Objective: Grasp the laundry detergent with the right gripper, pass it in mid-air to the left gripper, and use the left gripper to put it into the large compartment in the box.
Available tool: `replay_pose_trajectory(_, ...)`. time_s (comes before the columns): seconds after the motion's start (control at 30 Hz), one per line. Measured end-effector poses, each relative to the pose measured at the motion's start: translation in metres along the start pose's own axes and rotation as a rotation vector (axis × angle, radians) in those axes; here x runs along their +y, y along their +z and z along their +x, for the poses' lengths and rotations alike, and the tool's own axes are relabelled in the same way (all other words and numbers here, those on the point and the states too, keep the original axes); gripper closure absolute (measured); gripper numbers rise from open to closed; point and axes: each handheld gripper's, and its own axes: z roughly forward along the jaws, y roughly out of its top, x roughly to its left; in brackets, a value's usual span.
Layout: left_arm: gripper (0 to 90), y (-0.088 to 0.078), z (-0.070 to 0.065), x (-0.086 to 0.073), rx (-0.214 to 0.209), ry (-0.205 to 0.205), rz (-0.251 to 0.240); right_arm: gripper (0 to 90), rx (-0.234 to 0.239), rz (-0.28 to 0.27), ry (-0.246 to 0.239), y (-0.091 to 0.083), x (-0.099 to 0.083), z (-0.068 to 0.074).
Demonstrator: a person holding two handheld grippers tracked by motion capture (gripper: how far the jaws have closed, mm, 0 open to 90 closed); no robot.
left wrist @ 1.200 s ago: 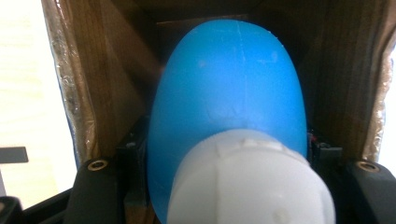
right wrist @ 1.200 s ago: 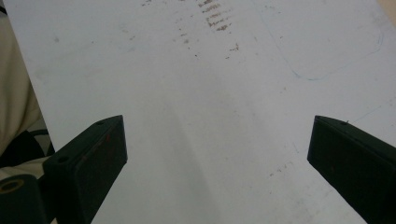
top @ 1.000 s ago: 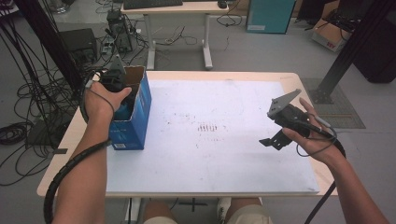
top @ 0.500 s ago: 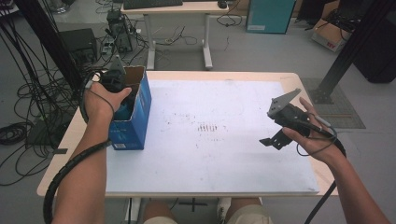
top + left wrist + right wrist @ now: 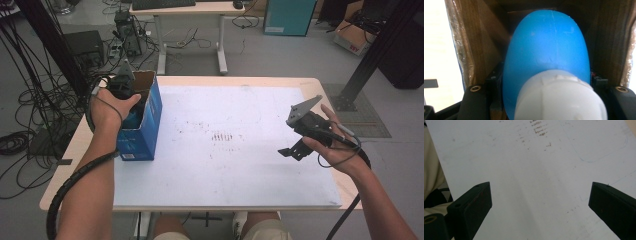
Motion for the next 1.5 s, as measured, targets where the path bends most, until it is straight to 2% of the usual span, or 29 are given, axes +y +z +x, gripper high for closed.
replay_pose_trajectory(0.07, 35.2, 0.000, 0.000, 0.000, 0.000, 0.001, 0.000, 4.7, -0.002, -0.012, 0.001, 0.001, -0.001, 0.000)
replay_pose_trajectory(0.2, 34.9, 0.001, 0.000, 0.001, -0.001, -0.001, 0.003, 4.7, -0.001, 0.000, -0.007, 0.000, -0.002, -0.001)
replay_pose_trajectory(0.23, 34.7, 0.001, 0.000, 0.001, 0.000, -0.001, 0.002, 4.7, -0.002, -0.010, 0.007, 0.001, -0.003, 0.000)
replay_pose_trajectory(0.3, 34.4, 0.002, 0.000, 0.001, 0.000, -0.001, 0.004, 4.7, -0.003, -0.012, -0.006, 0.001, -0.003, 0.000)
replay_pose_trajectory(0.37, 34.1, 0.002, 0.000, 0.001, 0.001, -0.001, 0.002, 4.7, -0.003, -0.008, 0.009, 0.000, -0.004, 0.000)
replay_pose_trajectory(0.4, 34.2, 0.002, 0.000, 0.001, 0.000, -0.002, 0.001, 4.7, -0.002, 0.001, 0.003, -0.001, -0.004, 0.000)
replay_pose_trajectory(0.5, 34.0, 0.000, -0.001, 0.001, 0.002, -0.001, 0.000, 4.7, -0.006, -0.014, -0.005, 0.000, -0.004, -0.001)
replay_pose_trajectory(0.6, 34.0, -0.001, -0.001, 0.001, 0.005, 0.000, -0.001, 4.7, -0.005, -0.013, 0.007, -0.001, -0.004, 0.001)
replay_pose_trajectory(0.73, 30.1, -0.003, -0.001, 0.001, 0.005, -0.001, -0.003, 4.7, -0.004, -0.014, 0.008, 0.000, -0.005, 0.001)
replay_pose_trajectory(0.93, 28.3, -0.013, -0.003, 0.001, 0.021, 0.006, -0.015, 4.7, -0.005, -0.011, 0.011, -0.001, -0.004, 0.001)
replay_pose_trajectory(1.03, 26.3, -0.018, -0.007, 0.000, 0.054, 0.021, -0.019, 4.7, -0.007, -0.012, -0.005, 0.000, -0.003, -0.001)
replay_pose_trajectory(1.1, 23.1, -0.023, -0.007, 0.000, 0.045, 0.020, -0.024, 4.7, -0.007, -0.005, 0.004, -0.001, -0.002, 0.000)
replay_pose_trajectory(1.13, 23.0, -0.024, -0.007, -0.001, 0.045, 0.023, -0.025, 4.7, -0.007, -0.001, -0.018, -0.001, -0.001, -0.001)
replay_pose_trajectory(1.23, 22.4, -0.032, -0.008, -0.003, 0.056, 0.027, -0.038, 4.7, -0.008, 0.006, -0.022, -0.002, 0.002, -0.002)
replay_pose_trajectory(1.5, 18.8, -0.057, -0.012, -0.009, 0.061, 0.042, -0.070, 4.7, -0.008, -0.001, -0.012, 0.003, 0.006, -0.003)
